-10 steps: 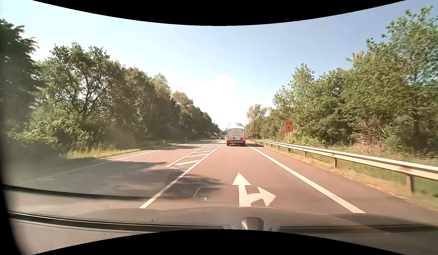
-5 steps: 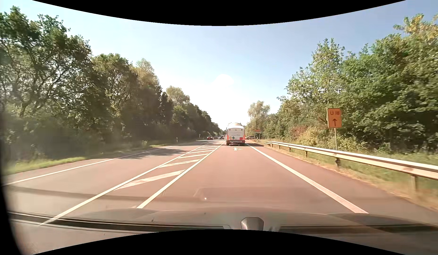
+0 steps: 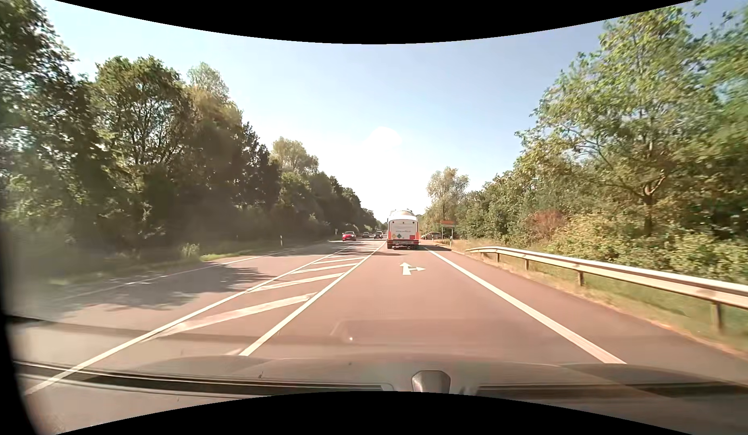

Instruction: Follow the waypoints while adhering to traffic rules and regulations

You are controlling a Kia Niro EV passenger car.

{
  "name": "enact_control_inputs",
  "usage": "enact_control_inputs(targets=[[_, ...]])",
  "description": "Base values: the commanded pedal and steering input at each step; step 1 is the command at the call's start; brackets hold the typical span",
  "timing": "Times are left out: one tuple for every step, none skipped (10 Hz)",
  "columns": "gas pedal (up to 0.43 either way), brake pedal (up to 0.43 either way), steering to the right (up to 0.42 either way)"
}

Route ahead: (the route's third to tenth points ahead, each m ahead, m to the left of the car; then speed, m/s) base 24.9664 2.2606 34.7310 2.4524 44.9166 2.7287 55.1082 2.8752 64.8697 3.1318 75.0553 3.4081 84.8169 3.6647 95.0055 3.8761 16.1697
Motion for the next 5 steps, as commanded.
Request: enact_control_inputs(targets=[[0.000,0.006,0.001],[0.000,0.006,0.001],[0.000,0.006,0.002],[0.000,0.006,0.003],[0.000,0.006,0.003]])
